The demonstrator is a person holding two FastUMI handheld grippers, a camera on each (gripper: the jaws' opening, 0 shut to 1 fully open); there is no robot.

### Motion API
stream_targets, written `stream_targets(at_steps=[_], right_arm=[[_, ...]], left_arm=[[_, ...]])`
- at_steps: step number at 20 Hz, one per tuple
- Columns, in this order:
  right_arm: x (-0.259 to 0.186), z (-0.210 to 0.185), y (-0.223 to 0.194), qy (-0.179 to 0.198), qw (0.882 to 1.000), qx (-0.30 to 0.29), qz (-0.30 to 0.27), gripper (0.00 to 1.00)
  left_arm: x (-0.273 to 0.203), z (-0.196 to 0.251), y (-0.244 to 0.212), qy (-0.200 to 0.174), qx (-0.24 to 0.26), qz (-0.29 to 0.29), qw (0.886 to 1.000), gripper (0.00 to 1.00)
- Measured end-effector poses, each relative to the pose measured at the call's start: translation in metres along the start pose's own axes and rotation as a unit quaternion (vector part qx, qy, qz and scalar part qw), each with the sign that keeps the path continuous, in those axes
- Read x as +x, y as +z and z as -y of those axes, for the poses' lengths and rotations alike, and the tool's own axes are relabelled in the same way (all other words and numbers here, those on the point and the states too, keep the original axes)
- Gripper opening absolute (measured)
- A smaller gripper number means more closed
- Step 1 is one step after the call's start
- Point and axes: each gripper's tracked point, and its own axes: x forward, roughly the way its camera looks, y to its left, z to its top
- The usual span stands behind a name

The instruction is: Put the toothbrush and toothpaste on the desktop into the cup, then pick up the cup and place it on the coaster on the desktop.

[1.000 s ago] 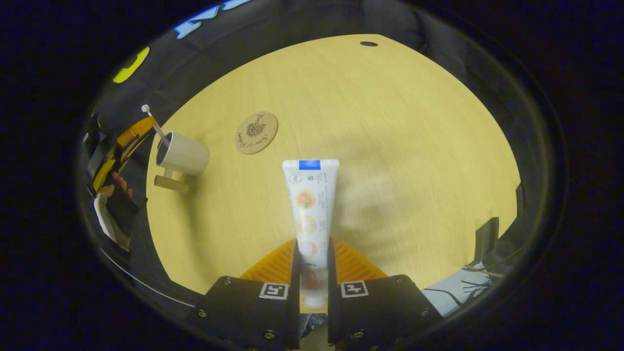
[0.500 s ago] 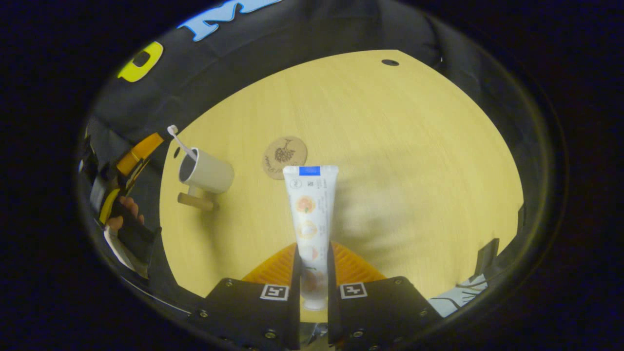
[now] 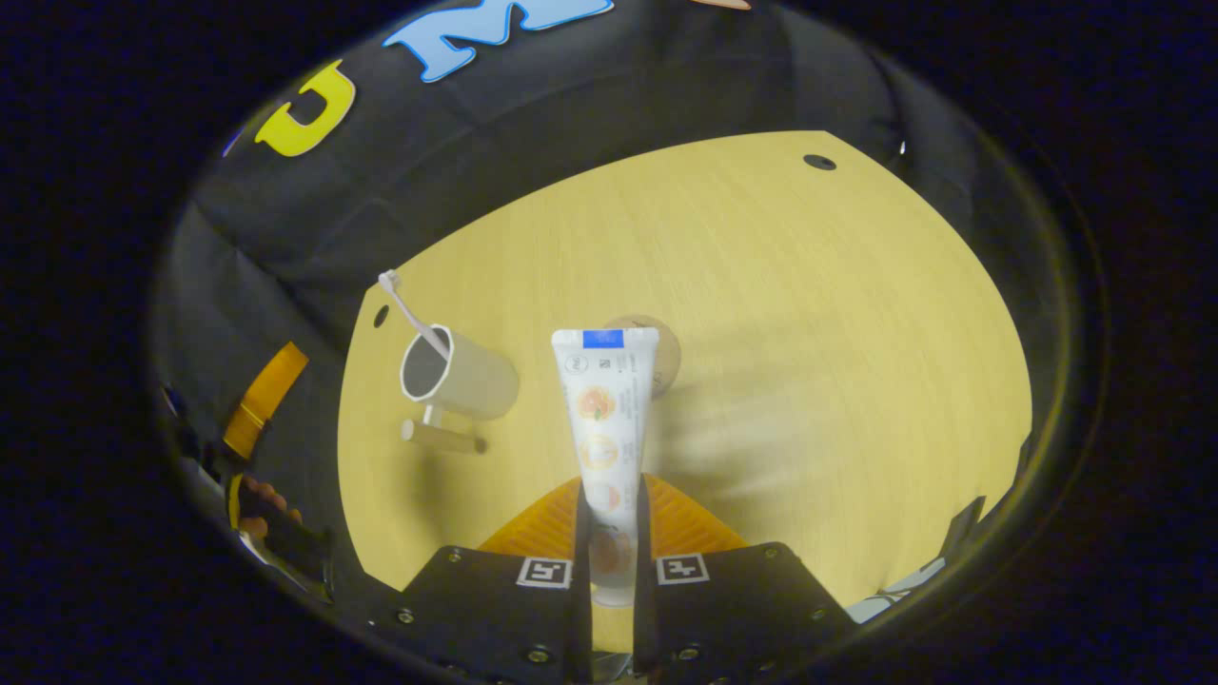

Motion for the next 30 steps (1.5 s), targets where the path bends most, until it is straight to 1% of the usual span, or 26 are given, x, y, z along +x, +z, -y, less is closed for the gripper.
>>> stream_targets(at_steps=[2, 3, 4, 5, 6, 9, 10, 11, 12, 13, 15, 16, 17, 18, 19, 20, 21, 24, 30], right_arm=[[0.006, -0.024, 0.019, 0.020, 0.999, 0.003, 0.024, 0.18], [0.008, -0.041, 0.035, 0.033, 0.998, 0.003, 0.046, 0.18], [0.010, -0.054, 0.048, 0.043, 0.997, 0.005, 0.064, 0.18], [0.013, -0.067, 0.062, 0.051, 0.995, 0.008, 0.082, 0.17], [0.017, -0.081, 0.075, 0.060, 0.993, 0.011, 0.098, 0.18], [0.031, -0.114, 0.105, 0.079, 0.988, 0.025, 0.133, 0.17], [0.037, -0.123, 0.111, 0.082, 0.986, 0.031, 0.138, 0.17], [0.042, -0.130, 0.118, 0.086, 0.985, 0.040, 0.144, 0.17], [0.048, -0.135, 0.124, 0.089, 0.983, 0.050, 0.150, 0.18], [0.055, -0.140, 0.129, 0.090, 0.982, 0.058, 0.157, 0.17], [0.071, -0.148, 0.132, 0.093, 0.980, 0.067, 0.162, 0.17], [0.077, -0.149, 0.132, 0.090, 0.980, 0.066, 0.163, 0.17], [0.083, -0.151, 0.131, 0.087, 0.980, 0.063, 0.167, 0.17], [0.087, -0.154, 0.130, 0.088, 0.979, 0.057, 0.175, 0.17], [0.088, -0.157, 0.130, 0.087, 0.978, 0.048, 0.184, 0.17], [0.089, -0.160, 0.131, 0.085, 0.975, 0.036, 0.201, 0.18], [0.089, -0.161, 0.130, 0.079, 0.974, 0.025, 0.212, 0.18], [0.096, -0.159, 0.120, 0.058, 0.972, -0.011, 0.228, 0.17], [0.105, -0.161, 0.106, 0.041, 0.964, -0.057, 0.256, 0.18]], left_arm=[[-0.016, -0.024, -0.005, 0.006, -0.007, -0.006, 1.000, 0.48], [-0.024, -0.035, -0.007, 0.010, -0.009, -0.010, 1.000, 0.41], [-0.031, -0.045, -0.010, 0.012, -0.011, -0.014, 1.000, 0.41], [-0.037, -0.058, -0.013, 0.015, -0.012, -0.018, 1.000, 0.48], [-0.040, -0.066, -0.013, 0.020, -0.012, -0.021, 1.000, 0.41], [-0.054, -0.095, -0.016, 0.037, -0.007, -0.028, 0.999, 0.41], [-0.058, -0.102, -0.017, 0.041, -0.006, -0.031, 0.999, 0.47], [-0.063, -0.109, -0.018, 0.046, -0.006, -0.033, 0.998, 0.52], [-0.067, -0.115, -0.020, 0.050, -0.007, -0.037, 0.998, 0.52], [-0.071, -0.120, -0.022, 0.056, -0.010, -0.041, 0.998, 0.46], [-0.081, -0.133, -0.029, 0.069, -0.016, -0.051, 0.996, 0.46], [-0.083, -0.138, -0.032, 0.073, -0.018, -0.054, 0.996, 0.52], [-0.087, -0.142, -0.034, 0.076, -0.020, -0.057, 0.995, 0.51], [-0.090, -0.145, -0.037, 0.074, -0.025, -0.059, 0.995, 0.46], [-0.095, -0.147, -0.040, 0.078, -0.028, -0.064, 0.995, 0.51], [-0.098, -0.150, -0.043, 0.081, -0.029, -0.067, 0.994, 0.52], [-0.101, -0.152, -0.044, 0.084, -0.030, -0.068, 0.994, 0.46], [-0.109, -0.155, -0.046, 0.090, -0.033, -0.071, 0.993, 0.46], [-0.112, -0.157, -0.052, 0.097, -0.026, -0.080, 0.992, 0.46]])
